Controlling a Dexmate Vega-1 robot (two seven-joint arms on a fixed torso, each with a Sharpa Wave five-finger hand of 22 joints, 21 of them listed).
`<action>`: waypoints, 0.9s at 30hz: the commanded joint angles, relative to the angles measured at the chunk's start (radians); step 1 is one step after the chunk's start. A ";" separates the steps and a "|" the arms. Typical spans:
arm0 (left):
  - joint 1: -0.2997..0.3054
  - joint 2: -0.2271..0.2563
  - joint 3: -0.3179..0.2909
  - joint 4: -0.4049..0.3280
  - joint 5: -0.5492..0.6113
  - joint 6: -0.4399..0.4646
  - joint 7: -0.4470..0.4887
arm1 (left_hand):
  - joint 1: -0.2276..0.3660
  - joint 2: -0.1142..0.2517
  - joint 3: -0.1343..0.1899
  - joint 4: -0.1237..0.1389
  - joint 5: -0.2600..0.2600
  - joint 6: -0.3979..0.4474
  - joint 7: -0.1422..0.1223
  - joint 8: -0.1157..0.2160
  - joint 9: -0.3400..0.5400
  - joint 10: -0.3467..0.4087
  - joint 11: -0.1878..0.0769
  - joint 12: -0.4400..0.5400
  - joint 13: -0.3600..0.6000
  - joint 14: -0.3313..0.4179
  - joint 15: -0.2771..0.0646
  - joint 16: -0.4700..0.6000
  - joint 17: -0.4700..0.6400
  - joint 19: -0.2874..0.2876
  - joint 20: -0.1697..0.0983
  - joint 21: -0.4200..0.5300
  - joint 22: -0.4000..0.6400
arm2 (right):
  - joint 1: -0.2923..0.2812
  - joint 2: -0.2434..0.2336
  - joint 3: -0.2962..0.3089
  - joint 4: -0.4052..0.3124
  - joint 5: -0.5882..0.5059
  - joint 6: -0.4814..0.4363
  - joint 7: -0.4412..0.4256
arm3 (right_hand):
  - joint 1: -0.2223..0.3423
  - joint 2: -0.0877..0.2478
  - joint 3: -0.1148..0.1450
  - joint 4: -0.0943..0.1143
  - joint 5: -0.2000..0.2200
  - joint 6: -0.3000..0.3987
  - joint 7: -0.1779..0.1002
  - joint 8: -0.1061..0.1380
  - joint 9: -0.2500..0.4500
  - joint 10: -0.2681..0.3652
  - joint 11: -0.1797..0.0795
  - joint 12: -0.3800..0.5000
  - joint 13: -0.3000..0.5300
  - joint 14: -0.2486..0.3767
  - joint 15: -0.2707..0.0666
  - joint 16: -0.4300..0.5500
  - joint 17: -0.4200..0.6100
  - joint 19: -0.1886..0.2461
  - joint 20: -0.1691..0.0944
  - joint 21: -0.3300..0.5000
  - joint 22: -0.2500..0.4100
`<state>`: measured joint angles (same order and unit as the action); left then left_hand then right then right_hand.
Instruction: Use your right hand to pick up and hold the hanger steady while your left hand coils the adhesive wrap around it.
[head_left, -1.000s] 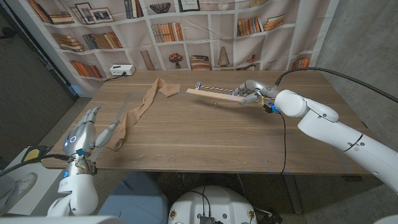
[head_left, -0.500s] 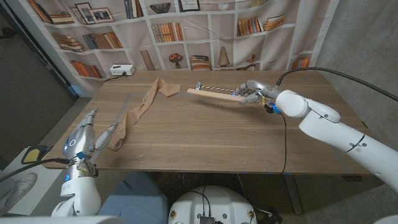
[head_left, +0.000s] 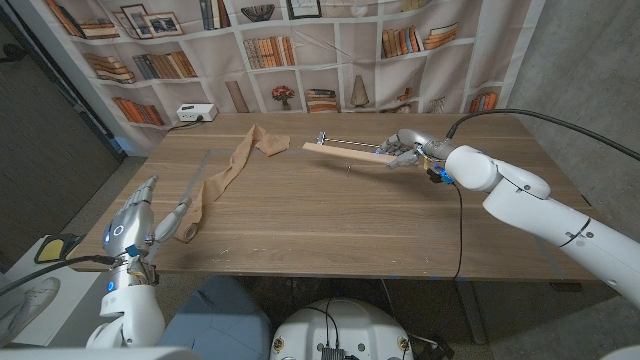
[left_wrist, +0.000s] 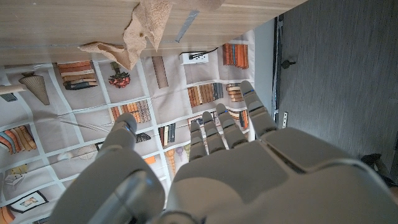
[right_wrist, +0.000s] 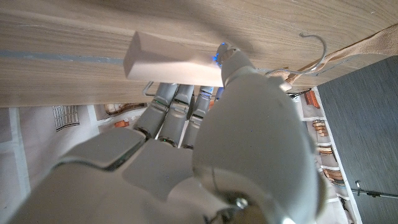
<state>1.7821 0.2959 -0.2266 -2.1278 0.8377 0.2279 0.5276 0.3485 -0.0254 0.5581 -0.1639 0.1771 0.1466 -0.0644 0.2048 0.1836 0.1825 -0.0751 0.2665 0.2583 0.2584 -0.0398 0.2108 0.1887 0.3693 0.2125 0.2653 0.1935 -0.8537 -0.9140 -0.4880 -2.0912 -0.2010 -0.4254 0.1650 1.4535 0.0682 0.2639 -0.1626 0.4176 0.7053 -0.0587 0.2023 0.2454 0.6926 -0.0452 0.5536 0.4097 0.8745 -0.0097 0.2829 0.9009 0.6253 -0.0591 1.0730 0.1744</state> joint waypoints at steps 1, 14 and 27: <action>-0.004 0.034 -0.006 0.023 0.027 0.002 -0.009 | 0.021 0.004 -0.003 -0.003 -0.002 0.013 -0.005 0.007 0.005 0.019 0.000 0.008 0.004 0.011 -0.003 0.005 0.002 0.008 -0.013 -0.005 0.002 | -0.002 -0.004 0.001 -0.003 0.001 -0.006 -0.004 | 0.015 0.029 0.073 -0.001 0.004 0.005 0.003 0.003 0.003 0.071 -0.060 0.035 0.084 0.112 -0.225 0.002 0.005 -0.010 -0.090 0.008 0.002; -0.018 0.064 -0.017 0.071 0.029 -0.020 -0.006 | 0.046 0.005 0.001 -0.007 0.000 0.023 -0.008 0.007 0.006 0.027 -0.004 0.010 0.006 0.015 -0.007 0.002 0.001 0.012 -0.020 -0.007 0.001 | 0.006 -0.003 -0.003 -0.004 -0.007 -0.006 -0.004 | 0.014 0.028 0.075 0.000 0.003 0.004 0.002 0.002 0.003 0.072 -0.058 0.033 0.086 0.113 -0.225 -0.001 0.007 -0.014 -0.090 0.015 0.002; -0.027 0.072 -0.006 0.106 0.026 -0.016 0.001 | 0.065 0.003 -0.004 -0.004 0.000 0.029 -0.010 0.004 0.006 0.017 -0.005 0.005 0.010 -0.003 -0.021 -0.007 0.002 -0.022 -0.069 -0.024 0.002 | 0.008 -0.004 -0.009 -0.019 -0.018 -0.028 0.000 | 0.013 0.027 0.076 -0.001 0.003 0.005 0.002 0.002 0.003 0.075 -0.058 0.032 0.087 0.114 -0.225 -0.003 0.009 -0.018 -0.089 0.022 0.002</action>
<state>1.7602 0.3571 -0.2382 -2.0477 0.8659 0.2135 0.5227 0.3997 -0.0252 0.5540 -0.1682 0.1771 0.1680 -0.0751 0.2049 0.1836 0.2002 -0.0822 0.2702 0.2627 0.2589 -0.0593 0.2060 0.1886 0.3458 0.1599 0.2439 0.1932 -0.8477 -0.9167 -0.4937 -2.1000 -0.2103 -0.4372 0.1622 1.4488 0.0728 0.2640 -0.1627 0.4128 0.7053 -0.0587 0.2023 0.2453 0.6963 -0.0414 0.5536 0.4097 0.8740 -0.0105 0.2780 0.9056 0.6132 -0.0606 1.0875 0.1743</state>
